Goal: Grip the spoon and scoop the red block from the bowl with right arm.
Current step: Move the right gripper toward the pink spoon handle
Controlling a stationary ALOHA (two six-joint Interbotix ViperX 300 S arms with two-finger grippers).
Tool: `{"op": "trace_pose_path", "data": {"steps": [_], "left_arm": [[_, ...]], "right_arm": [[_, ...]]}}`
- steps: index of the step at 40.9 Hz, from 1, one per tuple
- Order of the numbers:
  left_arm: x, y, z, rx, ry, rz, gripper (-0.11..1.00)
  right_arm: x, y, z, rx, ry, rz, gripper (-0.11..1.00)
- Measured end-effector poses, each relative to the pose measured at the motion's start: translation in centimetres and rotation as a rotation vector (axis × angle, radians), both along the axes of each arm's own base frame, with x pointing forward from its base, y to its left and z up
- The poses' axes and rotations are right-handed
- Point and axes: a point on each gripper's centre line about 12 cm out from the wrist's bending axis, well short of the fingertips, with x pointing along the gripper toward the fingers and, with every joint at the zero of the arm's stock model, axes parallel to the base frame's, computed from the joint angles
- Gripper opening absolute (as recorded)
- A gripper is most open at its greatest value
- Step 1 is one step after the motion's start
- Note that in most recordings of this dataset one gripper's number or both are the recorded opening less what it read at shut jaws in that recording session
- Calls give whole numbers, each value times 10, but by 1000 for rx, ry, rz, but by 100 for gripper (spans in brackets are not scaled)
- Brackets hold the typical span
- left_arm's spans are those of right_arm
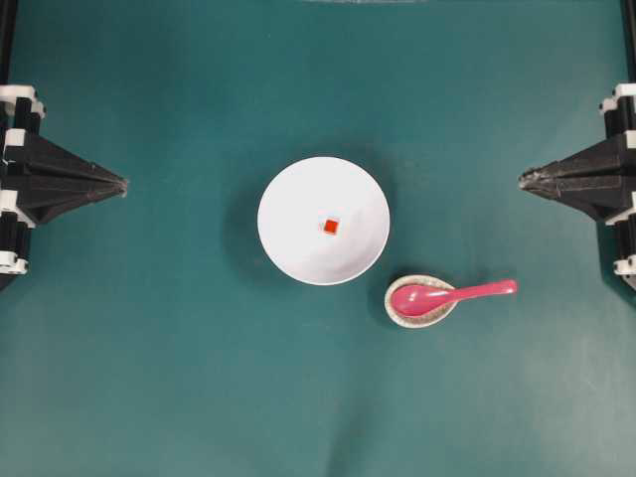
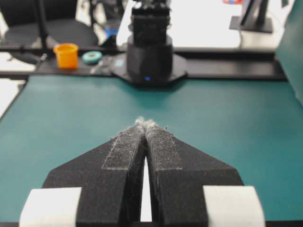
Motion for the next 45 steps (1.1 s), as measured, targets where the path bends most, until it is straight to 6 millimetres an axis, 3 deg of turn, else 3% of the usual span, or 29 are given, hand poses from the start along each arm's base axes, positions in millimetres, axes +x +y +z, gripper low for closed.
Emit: {"op": "trace_pose_path", "data": {"steps": [5,14,45], "left_arm": [[6,0,-14,-10,110,0,0],[8,0,-15,-13,134,0,0],[6,0,-30,-1,298,2,0]], "right_arm": [[5,0,-11,27,51,0,0],[18,6,-32,43,137,27,0],[14,10,-32,66,161,46,0]]}}
